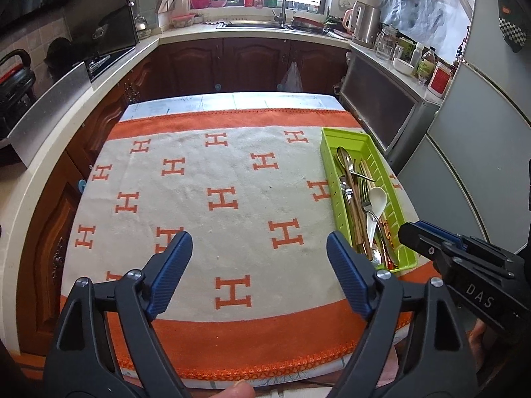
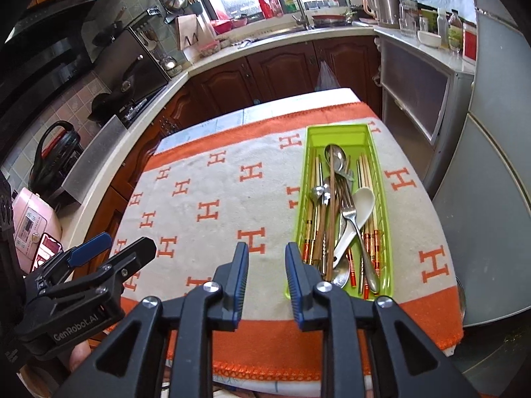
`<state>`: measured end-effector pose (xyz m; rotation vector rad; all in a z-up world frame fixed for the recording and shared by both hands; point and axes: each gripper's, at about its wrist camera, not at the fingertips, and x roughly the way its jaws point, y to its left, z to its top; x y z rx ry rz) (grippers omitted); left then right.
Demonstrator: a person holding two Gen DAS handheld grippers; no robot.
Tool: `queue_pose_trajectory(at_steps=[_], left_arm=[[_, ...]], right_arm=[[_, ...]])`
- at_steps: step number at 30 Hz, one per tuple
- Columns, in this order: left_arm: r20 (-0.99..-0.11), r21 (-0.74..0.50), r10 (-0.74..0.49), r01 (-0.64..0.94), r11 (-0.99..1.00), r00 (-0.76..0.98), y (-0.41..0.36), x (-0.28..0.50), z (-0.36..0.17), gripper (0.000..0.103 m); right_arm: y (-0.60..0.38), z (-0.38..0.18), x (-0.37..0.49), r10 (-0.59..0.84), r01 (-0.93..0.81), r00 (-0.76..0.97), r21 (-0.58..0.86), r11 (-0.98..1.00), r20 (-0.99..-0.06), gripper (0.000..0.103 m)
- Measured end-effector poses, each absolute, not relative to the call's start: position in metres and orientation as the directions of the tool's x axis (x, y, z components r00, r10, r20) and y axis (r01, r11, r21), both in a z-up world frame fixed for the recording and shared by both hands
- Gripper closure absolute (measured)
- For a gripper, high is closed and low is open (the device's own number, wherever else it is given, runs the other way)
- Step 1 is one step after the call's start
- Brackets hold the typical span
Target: Organize utensils
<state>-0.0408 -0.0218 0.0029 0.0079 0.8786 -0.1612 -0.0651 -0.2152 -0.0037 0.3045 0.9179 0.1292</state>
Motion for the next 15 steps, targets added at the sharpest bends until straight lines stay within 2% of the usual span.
queue_pose_trajectory(at_steps=[4, 15], left_arm=[[-0.738, -0.041, -0.124, 0.139, 0.989, 0.663, -0.018, -0.056, 0.023, 0.02], [-0.693, -0.006, -0.054, 0.07, 0.998, 0.719, -0.006, -0.073, 0.051, 0.018]], right_arm=[[-0.214, 0.014, -0.072, 0.225, 0.011, 0.642, 0.302, 0.953, -0.733, 0.06], [-0.203, 0.033, -0.084, 0.197, 0.003, 0.683, 0.272, 0.962, -0.704, 0.058]])
